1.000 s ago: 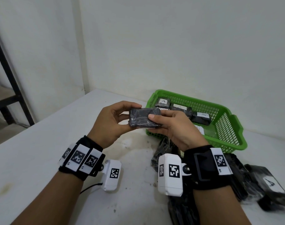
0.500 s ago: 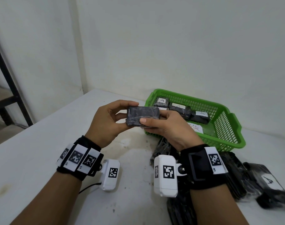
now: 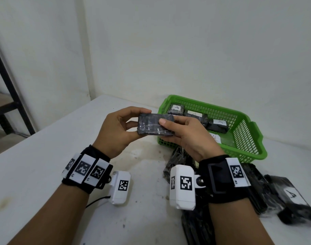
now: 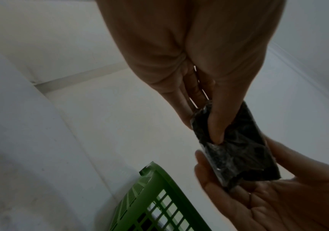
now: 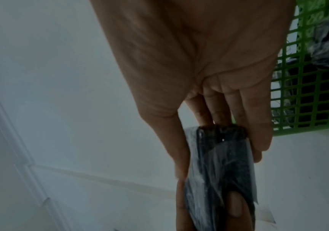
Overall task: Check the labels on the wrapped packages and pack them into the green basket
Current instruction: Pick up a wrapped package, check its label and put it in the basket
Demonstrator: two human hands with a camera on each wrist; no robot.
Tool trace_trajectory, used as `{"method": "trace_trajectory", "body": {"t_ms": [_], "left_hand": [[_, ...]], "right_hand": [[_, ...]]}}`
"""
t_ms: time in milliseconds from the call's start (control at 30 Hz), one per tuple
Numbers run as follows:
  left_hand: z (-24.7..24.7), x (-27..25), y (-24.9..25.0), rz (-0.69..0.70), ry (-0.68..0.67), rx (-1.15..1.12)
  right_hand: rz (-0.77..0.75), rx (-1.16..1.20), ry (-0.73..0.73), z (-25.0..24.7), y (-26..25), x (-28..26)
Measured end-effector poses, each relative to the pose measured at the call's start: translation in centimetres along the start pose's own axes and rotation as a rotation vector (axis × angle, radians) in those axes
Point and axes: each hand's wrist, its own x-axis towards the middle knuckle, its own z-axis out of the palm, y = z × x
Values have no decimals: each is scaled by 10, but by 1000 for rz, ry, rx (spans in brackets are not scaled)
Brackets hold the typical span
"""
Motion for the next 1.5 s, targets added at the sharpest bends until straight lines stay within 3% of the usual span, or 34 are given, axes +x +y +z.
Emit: {"method": "trace_trajectory", "body": {"t_ms": [367,533,667,900,1167,1500], "left_hand": [[2,-1,4,11,-2,-26],[3,-2,4,-56,-75,-80],[5,-1,5,-86,6,-30],[4,-3,6,32,-1,80],[5,-3,1,46,-114,180],[8,-4,1,58,-133,160]], "right_hand": [[-57,-18,-3,-5,1,2],[-181,-58,47,-10,1,3],[-208,-103,23,-8,-1,2],[6,-31,-75,-5,-5,-2],[-11,-37,-14,-8,-2,0],[12,-115,12,-1,-3,-2]]}}
